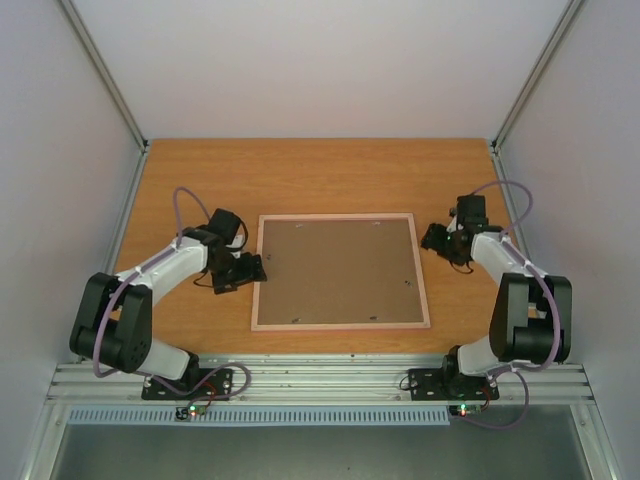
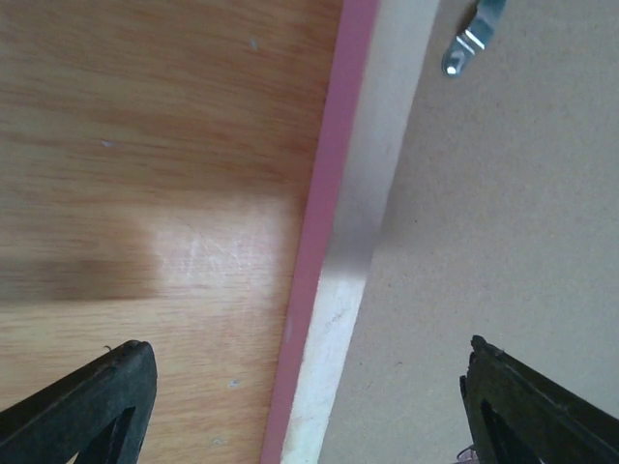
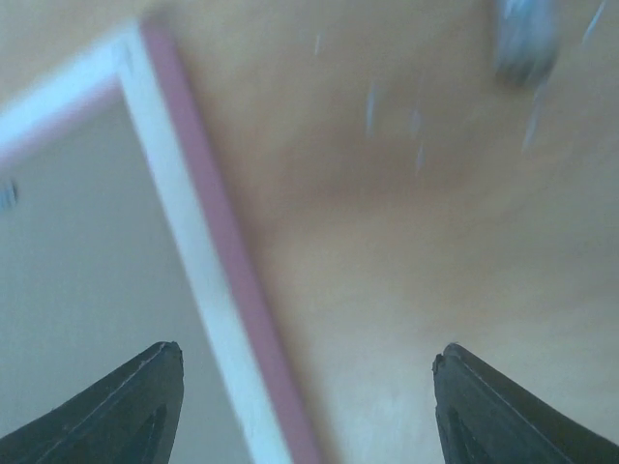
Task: Take the photo out of the frame
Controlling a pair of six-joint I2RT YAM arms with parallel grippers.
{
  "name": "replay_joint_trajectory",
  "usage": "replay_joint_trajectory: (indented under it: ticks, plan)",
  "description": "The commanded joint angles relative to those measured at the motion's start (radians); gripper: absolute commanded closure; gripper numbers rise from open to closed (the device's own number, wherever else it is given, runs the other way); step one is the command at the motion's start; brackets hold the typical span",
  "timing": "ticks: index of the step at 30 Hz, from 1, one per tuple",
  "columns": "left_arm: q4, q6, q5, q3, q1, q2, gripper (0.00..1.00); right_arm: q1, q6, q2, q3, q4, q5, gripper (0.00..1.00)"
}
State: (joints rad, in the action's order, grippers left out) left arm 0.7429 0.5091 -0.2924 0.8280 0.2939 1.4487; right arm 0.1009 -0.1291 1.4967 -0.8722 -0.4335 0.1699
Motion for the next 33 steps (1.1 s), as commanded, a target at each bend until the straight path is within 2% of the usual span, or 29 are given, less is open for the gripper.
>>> replay_joint_trajectory:
  ticks: [1, 7, 16, 25, 33]
  plan:
    - [-0.034, 0.029, -0.008, -0.022, 0.032, 0.007, 0.14, -0.042, 0.074, -0.069, 0.085, -0.099, 0.145, 0.26]
    - [-0.059, 0.051, -0.022, -0.041, 0.064, 0.024, 0.14, -0.086, 0.084, -0.094, 0.138, -0.118, 0.168, 0.23]
    - [-0.121, 0.087, -0.088, -0.046, 0.085, 0.064, 0.14, -0.149, 0.108, -0.007, 0.119, -0.07, 0.227, 0.23]
    - [-0.162, 0.099, -0.11, 0.057, 0.085, 0.16, 0.14, -0.2, 0.127, 0.138, -0.043, -0.04, 0.238, 0.23]
    - [-0.116, 0.049, -0.043, 0.299, 0.083, 0.353, 0.14, -0.2, 0.08, 0.342, -0.284, -0.042, 0.213, 0.22]
